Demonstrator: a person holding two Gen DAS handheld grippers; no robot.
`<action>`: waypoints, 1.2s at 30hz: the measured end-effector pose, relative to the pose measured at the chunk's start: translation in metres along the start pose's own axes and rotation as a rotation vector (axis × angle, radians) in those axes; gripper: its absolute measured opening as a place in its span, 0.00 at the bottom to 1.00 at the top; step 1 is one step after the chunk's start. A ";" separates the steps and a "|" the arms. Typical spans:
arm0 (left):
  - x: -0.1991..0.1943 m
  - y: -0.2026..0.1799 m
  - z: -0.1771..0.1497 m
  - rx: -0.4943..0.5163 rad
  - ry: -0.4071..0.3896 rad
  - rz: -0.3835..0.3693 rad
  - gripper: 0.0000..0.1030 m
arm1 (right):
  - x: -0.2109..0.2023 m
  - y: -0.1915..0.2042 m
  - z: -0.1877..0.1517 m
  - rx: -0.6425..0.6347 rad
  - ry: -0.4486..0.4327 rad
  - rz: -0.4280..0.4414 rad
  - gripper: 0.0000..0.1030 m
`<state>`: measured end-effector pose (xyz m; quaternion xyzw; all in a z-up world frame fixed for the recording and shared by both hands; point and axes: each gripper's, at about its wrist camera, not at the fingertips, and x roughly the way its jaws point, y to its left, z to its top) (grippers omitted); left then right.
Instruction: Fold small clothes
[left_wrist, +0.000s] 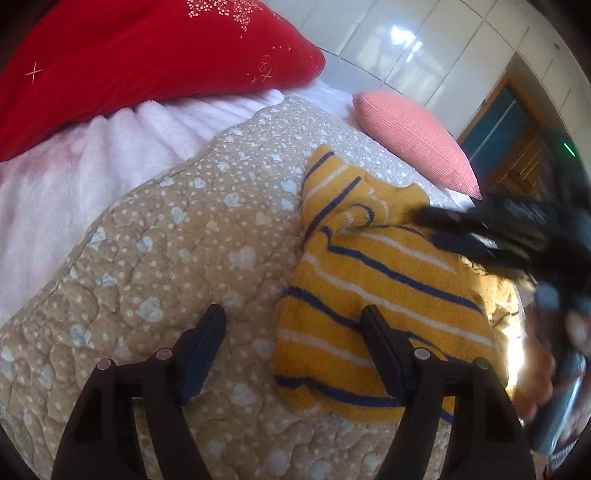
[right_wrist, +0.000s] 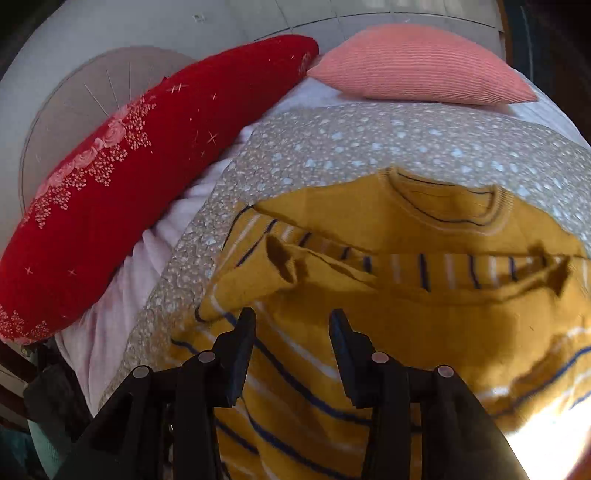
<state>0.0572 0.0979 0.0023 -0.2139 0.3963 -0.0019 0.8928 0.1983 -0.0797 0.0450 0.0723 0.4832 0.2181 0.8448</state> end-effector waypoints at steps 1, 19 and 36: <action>0.000 0.001 0.000 -0.004 0.000 -0.006 0.72 | 0.014 0.009 0.008 -0.010 0.019 -0.009 0.43; -0.041 0.062 0.010 -0.156 -0.035 -0.066 0.73 | 0.031 0.081 0.046 -0.093 0.088 -0.038 0.60; -0.062 0.092 0.012 -0.212 -0.077 -0.031 0.73 | 0.088 0.123 -0.024 -0.336 0.150 -0.447 0.48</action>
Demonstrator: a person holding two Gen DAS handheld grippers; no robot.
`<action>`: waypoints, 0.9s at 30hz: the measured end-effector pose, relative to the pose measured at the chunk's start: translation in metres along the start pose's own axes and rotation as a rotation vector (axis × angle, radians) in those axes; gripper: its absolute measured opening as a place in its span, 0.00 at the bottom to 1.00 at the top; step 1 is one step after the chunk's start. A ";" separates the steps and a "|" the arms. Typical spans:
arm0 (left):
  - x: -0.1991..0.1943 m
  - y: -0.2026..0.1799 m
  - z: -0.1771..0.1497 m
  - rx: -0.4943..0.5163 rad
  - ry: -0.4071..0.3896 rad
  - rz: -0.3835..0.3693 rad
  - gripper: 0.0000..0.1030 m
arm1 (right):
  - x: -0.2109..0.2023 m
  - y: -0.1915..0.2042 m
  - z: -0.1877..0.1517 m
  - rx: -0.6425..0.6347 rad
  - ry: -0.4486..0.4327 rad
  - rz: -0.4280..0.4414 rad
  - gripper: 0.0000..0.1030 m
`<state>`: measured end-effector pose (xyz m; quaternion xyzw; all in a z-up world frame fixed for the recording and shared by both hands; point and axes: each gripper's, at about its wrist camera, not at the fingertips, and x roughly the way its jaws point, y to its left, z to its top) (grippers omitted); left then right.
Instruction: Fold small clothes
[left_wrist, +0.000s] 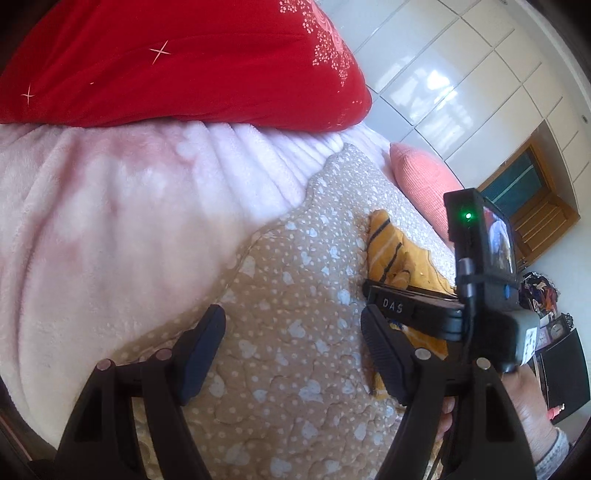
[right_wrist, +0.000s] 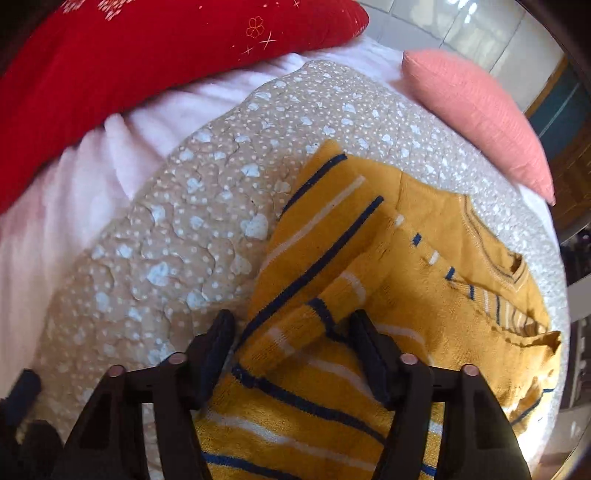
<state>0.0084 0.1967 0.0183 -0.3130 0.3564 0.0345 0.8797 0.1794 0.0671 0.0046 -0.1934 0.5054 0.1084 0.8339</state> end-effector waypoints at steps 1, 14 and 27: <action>0.000 -0.001 -0.001 0.005 -0.002 0.000 0.73 | -0.001 0.000 -0.002 -0.014 -0.008 -0.023 0.41; 0.003 -0.048 -0.021 0.100 -0.004 -0.026 0.73 | -0.103 -0.210 -0.055 0.362 -0.191 0.105 0.12; 0.026 -0.113 -0.056 0.256 0.042 -0.050 0.73 | -0.078 -0.395 -0.221 0.864 -0.194 0.105 0.54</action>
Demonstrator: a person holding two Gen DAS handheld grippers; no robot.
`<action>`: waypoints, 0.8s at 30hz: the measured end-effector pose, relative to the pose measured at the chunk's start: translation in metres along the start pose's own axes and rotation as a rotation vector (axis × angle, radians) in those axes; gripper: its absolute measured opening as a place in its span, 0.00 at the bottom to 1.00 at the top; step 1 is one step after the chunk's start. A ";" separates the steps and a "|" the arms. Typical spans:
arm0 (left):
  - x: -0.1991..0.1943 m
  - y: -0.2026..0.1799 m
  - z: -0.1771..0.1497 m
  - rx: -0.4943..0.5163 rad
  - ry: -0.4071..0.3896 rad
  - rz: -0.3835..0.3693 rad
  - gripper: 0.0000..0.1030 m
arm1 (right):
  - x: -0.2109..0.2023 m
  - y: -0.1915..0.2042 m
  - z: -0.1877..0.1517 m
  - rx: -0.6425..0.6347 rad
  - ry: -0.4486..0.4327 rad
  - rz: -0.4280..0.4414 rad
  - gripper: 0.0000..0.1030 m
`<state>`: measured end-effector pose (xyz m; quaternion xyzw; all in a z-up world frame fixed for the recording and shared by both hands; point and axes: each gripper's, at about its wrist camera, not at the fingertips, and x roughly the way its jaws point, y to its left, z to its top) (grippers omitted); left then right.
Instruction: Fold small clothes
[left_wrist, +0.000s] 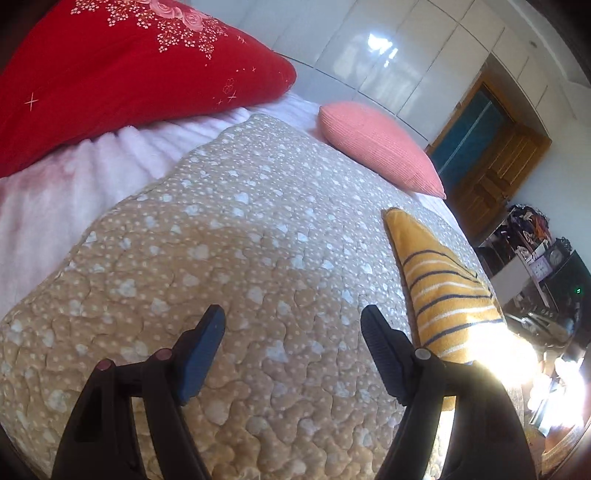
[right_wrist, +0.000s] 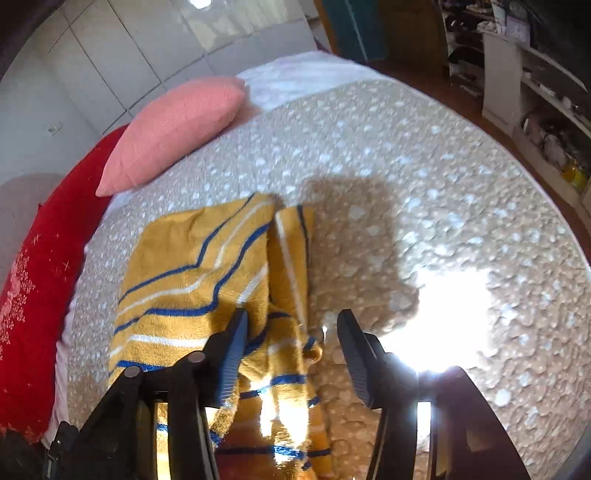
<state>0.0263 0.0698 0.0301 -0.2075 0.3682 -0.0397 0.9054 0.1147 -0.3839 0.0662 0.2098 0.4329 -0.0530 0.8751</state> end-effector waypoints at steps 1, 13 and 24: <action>0.001 -0.001 -0.001 0.004 0.005 -0.003 0.73 | -0.013 0.003 0.002 -0.023 -0.038 -0.011 0.54; 0.008 -0.006 -0.008 0.025 0.025 0.010 0.73 | -0.019 0.103 -0.032 -0.228 0.032 0.278 0.54; 0.010 -0.011 -0.008 0.036 0.041 0.002 0.73 | 0.038 0.008 -0.067 0.083 0.146 0.424 0.27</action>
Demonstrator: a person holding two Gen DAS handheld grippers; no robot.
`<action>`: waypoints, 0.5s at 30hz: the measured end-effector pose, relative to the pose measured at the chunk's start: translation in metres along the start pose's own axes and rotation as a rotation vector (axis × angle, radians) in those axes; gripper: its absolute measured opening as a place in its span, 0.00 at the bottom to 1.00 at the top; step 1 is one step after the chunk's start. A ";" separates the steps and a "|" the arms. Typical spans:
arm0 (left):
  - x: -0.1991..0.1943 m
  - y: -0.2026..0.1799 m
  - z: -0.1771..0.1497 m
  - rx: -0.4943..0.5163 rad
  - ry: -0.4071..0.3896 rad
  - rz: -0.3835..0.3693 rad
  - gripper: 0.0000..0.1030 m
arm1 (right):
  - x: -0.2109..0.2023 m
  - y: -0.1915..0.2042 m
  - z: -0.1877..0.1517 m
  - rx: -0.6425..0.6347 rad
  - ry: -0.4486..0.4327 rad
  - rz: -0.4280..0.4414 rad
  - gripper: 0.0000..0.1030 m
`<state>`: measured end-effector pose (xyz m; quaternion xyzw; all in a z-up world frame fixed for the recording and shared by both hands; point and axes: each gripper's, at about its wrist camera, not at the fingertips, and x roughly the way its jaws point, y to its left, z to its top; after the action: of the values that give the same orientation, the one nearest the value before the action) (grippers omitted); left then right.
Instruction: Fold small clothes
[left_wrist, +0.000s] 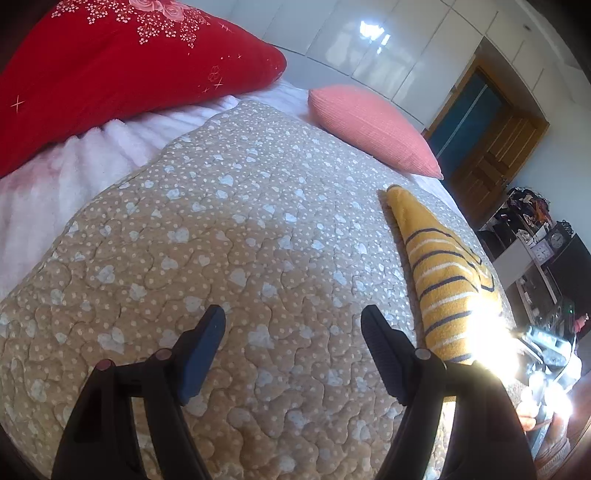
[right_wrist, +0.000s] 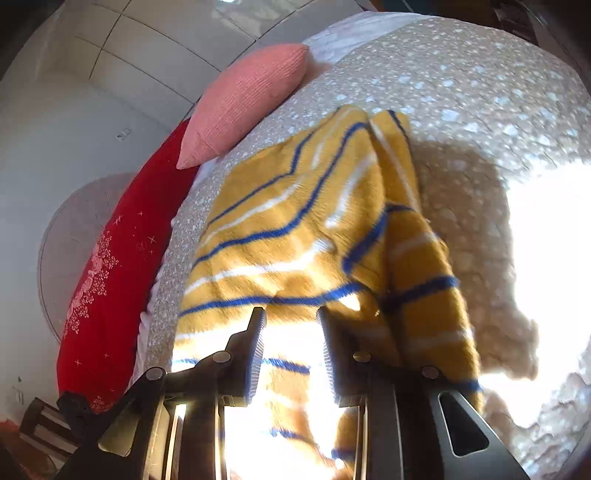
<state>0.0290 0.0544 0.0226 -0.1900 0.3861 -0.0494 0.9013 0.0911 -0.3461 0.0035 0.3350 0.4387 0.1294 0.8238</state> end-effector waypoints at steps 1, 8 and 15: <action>0.000 -0.001 0.000 0.000 0.000 0.000 0.73 | -0.007 -0.006 -0.005 -0.001 0.004 -0.005 0.27; -0.002 -0.013 -0.007 0.046 -0.022 0.038 0.73 | -0.061 -0.034 -0.038 0.003 -0.049 -0.110 0.36; -0.005 -0.036 -0.014 0.107 -0.054 0.046 0.75 | -0.104 0.055 -0.010 -0.230 -0.231 -0.111 0.59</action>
<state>0.0175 0.0176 0.0311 -0.1337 0.3625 -0.0441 0.9213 0.0272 -0.3539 0.1025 0.2264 0.3410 0.0935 0.9076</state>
